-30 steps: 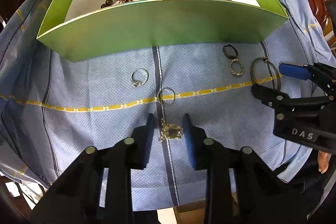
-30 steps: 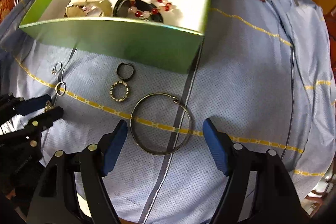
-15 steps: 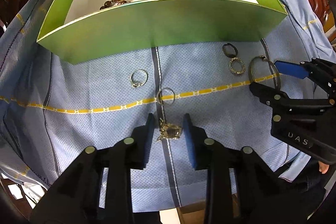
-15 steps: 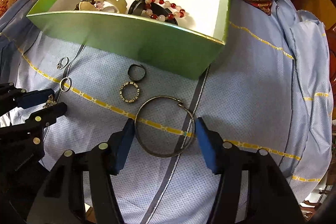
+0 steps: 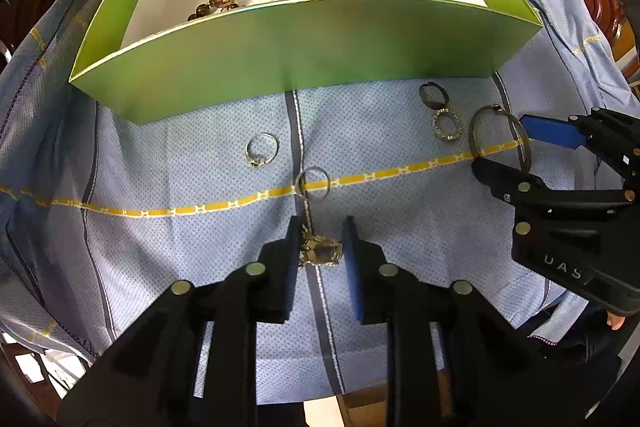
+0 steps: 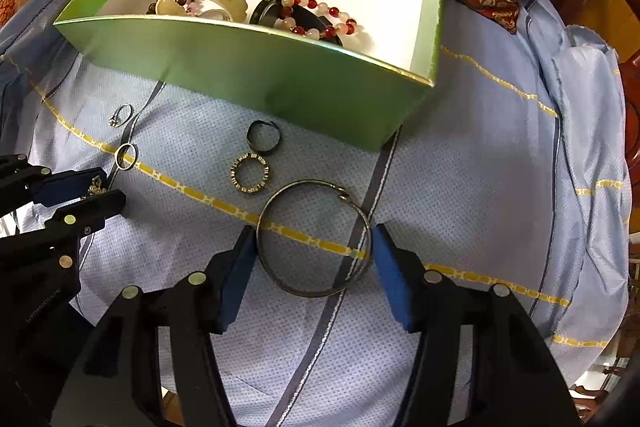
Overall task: Organize jewelry
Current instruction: 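Carry the hoop bangle and gold charm into the green box and release both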
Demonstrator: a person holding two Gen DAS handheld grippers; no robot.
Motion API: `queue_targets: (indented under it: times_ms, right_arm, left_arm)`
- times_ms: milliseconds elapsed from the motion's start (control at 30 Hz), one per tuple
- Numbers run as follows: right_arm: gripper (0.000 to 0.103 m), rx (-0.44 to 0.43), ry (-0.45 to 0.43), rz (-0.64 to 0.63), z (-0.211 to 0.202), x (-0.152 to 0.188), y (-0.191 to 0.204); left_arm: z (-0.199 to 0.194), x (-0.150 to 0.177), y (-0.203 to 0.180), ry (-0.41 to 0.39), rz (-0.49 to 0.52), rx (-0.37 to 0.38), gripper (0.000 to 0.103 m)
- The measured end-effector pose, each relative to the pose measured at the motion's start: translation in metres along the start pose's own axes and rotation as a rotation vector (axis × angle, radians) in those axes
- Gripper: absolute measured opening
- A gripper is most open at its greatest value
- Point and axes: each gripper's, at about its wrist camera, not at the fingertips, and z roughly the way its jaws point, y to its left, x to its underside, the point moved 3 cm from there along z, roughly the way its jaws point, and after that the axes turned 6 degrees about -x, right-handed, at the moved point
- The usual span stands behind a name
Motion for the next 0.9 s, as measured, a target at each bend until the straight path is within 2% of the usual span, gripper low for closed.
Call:
queue_targets:
  times_ms: [400, 733, 833, 900]
  right_arm:
    - [0.058, -0.039, -0.037, 0.005, -0.022, 0.001, 0.009]
    - [0.058, -0.157, -0.222, 0.036, -0.081, -0.010, 0.001]
    - [0.058, -0.178, -0.271, 0.041, -0.095, -0.018, -0.004]
    - [0.058, -0.184, -0.300, 0.049, -0.100, -0.031, -0.005]
  left_arm:
    - [-0.005, -0.001, 0.004, -0.018, -0.008, 0.008, 0.020]
    - [-0.050, -0.011, 0.042, -0.166, -0.123, 0.080, 0.019]
    - [-0.068, -0.022, 0.050, -0.216, -0.136, 0.089, 0.019]
    - [-0.078, -0.039, 0.057, -0.242, -0.150, 0.070, 0.019]
